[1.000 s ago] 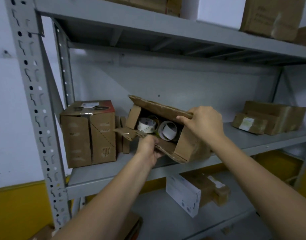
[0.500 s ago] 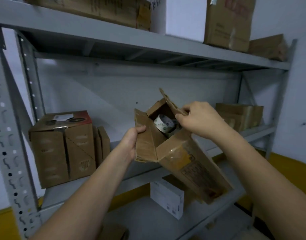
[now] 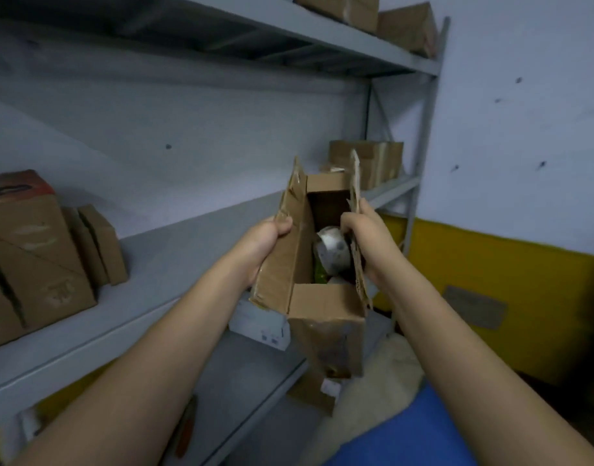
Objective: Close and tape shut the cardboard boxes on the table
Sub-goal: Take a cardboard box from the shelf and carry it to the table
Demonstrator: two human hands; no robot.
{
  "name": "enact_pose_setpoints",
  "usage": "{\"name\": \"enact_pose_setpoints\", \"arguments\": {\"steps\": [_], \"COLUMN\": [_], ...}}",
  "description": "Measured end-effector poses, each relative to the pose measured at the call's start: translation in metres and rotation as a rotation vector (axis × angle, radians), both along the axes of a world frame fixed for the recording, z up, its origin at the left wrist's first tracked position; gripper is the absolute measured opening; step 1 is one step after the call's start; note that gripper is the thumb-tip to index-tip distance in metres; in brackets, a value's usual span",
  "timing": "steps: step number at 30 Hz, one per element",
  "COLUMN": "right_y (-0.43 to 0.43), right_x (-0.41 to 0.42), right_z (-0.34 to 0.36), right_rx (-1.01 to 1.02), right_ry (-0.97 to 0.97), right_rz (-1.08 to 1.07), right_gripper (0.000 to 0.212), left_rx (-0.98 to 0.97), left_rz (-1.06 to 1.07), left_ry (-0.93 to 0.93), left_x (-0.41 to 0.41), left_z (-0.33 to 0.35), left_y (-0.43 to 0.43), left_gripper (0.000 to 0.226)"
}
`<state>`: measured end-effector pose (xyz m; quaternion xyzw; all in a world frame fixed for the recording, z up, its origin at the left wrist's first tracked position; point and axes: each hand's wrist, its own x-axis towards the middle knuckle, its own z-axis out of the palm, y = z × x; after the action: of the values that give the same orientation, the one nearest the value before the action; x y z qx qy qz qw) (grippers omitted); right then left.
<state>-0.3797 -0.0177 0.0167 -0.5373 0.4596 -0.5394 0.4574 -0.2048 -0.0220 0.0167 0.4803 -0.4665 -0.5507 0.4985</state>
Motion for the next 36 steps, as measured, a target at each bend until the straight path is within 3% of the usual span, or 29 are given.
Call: {"name": "enact_pose_setpoints", "arguments": {"steps": [2,5,8,13,19,23,28,32,36], "right_y": [0.008,0.019,0.031,0.033,0.036,0.027,0.036,0.044,0.065], "right_x": [-0.007,-0.013,-0.019,-0.017,0.025,0.063,0.112,0.151,0.177], "right_z": [-0.01,-0.035,-0.064,-0.134,-0.227,-0.268,-0.27,-0.271,-0.266], "right_rx": [0.012,0.082,0.296,0.531,0.686,0.675,0.521,0.597,0.724], "right_ry": [-0.085,-0.117,-0.176,0.348,0.391,0.473,0.581,0.552,0.372], "right_rz": [0.009,-0.024,-0.076,-0.107,0.005,0.16,0.395,0.654,0.875], "right_gripper": [0.036,0.026,0.014,0.014,0.018,0.02,0.011,0.04,0.026], "left_rx": [0.048,0.109,0.175,0.29,0.429,0.441,0.418,0.412,0.411], "left_rz": [-0.029,-0.041,-0.048,-0.026,0.024,0.147,0.472,0.614,0.808], "left_ry": [0.023,0.032,0.028,-0.124,-0.255,-0.275,-0.157,-0.046,0.043], "left_x": [-0.006,-0.011,-0.013,-0.005,0.027,0.049,0.063,0.061,0.06], "left_z": [-0.019,-0.053,-0.094,-0.177,-0.271,-0.288,-0.286,-0.275,-0.266], "left_y": [-0.001,-0.001,0.008,0.03,0.066,0.092,0.138,0.17,0.201], "left_gripper": [0.02,0.021,0.022,0.033,0.039,0.04,0.043,0.053,0.04]}}
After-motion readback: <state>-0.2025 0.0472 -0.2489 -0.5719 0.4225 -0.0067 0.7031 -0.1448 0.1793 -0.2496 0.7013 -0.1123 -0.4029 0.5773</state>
